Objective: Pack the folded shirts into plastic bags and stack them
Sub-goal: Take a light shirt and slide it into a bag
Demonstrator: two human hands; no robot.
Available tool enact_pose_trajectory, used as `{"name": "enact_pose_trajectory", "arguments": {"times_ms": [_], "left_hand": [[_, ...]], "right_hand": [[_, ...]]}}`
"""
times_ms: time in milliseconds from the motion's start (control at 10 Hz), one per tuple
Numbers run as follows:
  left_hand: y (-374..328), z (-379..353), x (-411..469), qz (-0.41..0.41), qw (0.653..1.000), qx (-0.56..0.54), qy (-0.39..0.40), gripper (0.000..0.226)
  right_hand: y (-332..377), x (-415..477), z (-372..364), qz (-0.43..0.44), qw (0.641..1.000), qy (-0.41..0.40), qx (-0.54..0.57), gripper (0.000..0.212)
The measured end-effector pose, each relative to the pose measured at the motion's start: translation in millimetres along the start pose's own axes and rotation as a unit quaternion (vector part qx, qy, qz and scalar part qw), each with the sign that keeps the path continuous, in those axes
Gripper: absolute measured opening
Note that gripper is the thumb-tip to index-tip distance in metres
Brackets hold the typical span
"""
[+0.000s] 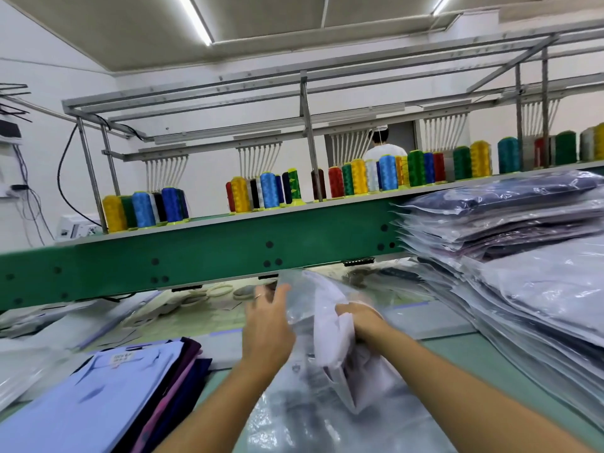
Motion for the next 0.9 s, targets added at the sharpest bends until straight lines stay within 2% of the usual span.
{"name": "enact_pose_trajectory", "arguments": {"times_ms": [100,200,300,400,500,600,700,800,900], "left_hand": [[35.8,-28.5,-17.5,0.152,0.931,-0.253,0.213,0.087],[33.5,-36.4,-26.5,0.118,0.915,-0.285,0.262,0.094],[24.8,-36.9,-28.4,0.055,0.927,-0.229,0.291,0.096],[27.5,-37.5,-29.0,0.045,0.923,-0.216,0.314,0.098],[42.5,-31.9,-29.5,0.092,0.922,-0.231,0.296,0.085],[57.4,-27.2,-26.4,0.125,0.937,-0.209,0.249,0.07],[70.3,-25.0,-22.7,0.128,0.96,-0.132,0.21,0.06],[70.6,-26.1,-24.9,0.125,0.964,-0.095,0.213,0.058],[72.1,-30.4,-31.4,0.091,0.968,0.009,0.234,0.054]], "right_hand": [[-15.1,15.8,-12.4,-0.098,0.989,0.009,0.111,0.019],[-7.3,15.2,-8.8,-0.11,0.98,-0.02,0.163,0.012],[-4.5,23.2,-11.1,-0.113,0.979,-0.089,0.145,0.046],[-3.2,34.3,-22.0,-0.105,0.967,-0.119,0.197,0.029],[-5.2,46.8,-33.3,-0.105,0.97,-0.133,0.175,0.027],[-7.1,49.3,-36.0,-0.088,0.975,-0.119,0.165,0.032],[-16.9,37.5,-44.8,-0.081,0.986,-0.077,0.125,0.062],[-21.3,16.4,-52.7,-0.083,0.99,-0.037,0.108,0.082],[-39.3,-19.0,-76.3,-0.103,0.994,0.034,0.023,0.088]]}}
Point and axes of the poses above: each hand's wrist, its own x-axis towards the middle knuckle, its own z-axis out of the back of the hand, y = z × x, the point moved 6 cm from there along x, towards the middle knuckle, and after that the axes turned 1 degree about x, right-handed, at the moved point
